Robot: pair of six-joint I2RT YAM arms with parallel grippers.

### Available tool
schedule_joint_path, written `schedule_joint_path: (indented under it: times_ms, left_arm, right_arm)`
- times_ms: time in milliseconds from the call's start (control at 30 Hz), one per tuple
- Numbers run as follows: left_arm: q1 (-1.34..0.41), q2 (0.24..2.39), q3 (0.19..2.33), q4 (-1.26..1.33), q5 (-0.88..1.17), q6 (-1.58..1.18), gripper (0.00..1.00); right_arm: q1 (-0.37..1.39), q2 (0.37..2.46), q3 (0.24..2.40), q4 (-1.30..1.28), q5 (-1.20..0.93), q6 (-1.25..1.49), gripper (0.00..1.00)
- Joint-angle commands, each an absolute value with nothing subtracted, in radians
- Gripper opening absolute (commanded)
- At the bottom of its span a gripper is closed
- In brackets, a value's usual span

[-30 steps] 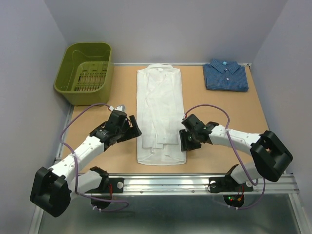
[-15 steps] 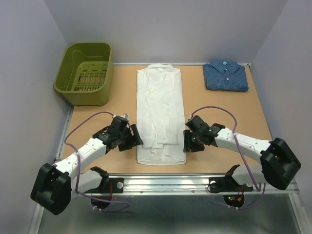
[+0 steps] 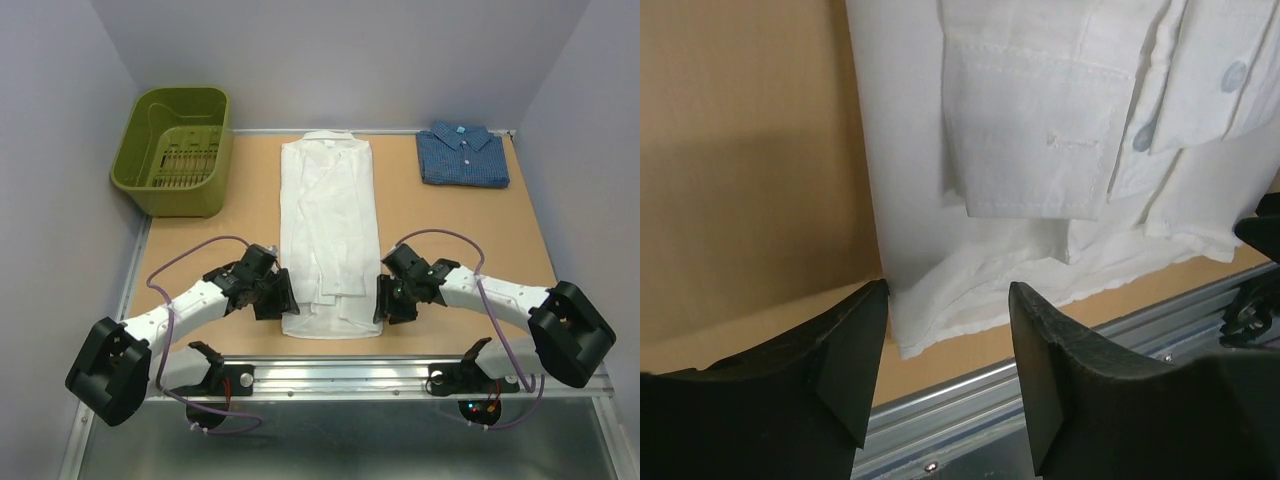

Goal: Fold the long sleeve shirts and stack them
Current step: Fold the shirt

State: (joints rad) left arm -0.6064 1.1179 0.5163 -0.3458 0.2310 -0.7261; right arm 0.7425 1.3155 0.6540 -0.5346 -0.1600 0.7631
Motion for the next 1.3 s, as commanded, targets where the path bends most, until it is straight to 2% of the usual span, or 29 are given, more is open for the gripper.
schedule_joint_path:
  times_ms: [0, 400, 733, 833, 900, 933, 1000, 1033, 1167, 1267]
  left_arm:
    - [-0.635, 1.106, 0.488, -0.379, 0.267, -0.752, 0.61]
    - [-0.692, 1.104, 0.491, -0.454, 0.186, -0.81, 0.57]
    - [-0.696, 1.137, 0.486, -0.419, 0.172, -0.828, 0.45]
    - [-0.696, 1.135, 0.482, -0.419, 0.17, -0.833, 0.38]
    - [-0.696, 1.134, 0.482, -0.42, 0.169, -0.834, 0.28]
    - [-0.696, 1.132, 0.482, -0.423, 0.17, -0.836, 0.22]
    - [-0.696, 1.128, 0.482, -0.426, 0.167, -0.839, 0.01]
    - [-0.696, 1.124, 0.483, -0.431, 0.164, -0.841, 0.0]
    - [-0.696, 1.094, 0.486, -0.474, 0.166, -0.838, 0.0]
    - [-0.696, 1.081, 0.491, -0.488, 0.19, -0.827, 0.0]
  right_arm:
    - [0.747, 1.305, 0.612, -0.509, -0.19, 0.796, 0.52]
    - [0.747, 1.33, 0.589, -0.482, -0.219, 0.792, 0.52]
    - [0.747, 1.342, 0.563, -0.454, -0.232, 0.785, 0.45]
    - [0.747, 1.35, 0.56, -0.451, -0.233, 0.785, 0.43]
    - [0.747, 1.35, 0.558, -0.451, -0.232, 0.782, 0.41]
    - [0.747, 1.35, 0.557, -0.451, -0.23, 0.782, 0.39]
    - [0.747, 1.342, 0.554, -0.453, -0.226, 0.781, 0.35]
    - [0.747, 1.339, 0.549, -0.454, -0.222, 0.779, 0.31]
    - [0.746, 1.324, 0.526, -0.465, -0.213, 0.773, 0.01]
    - [0.746, 1.313, 0.515, -0.476, -0.213, 0.77, 0.0]
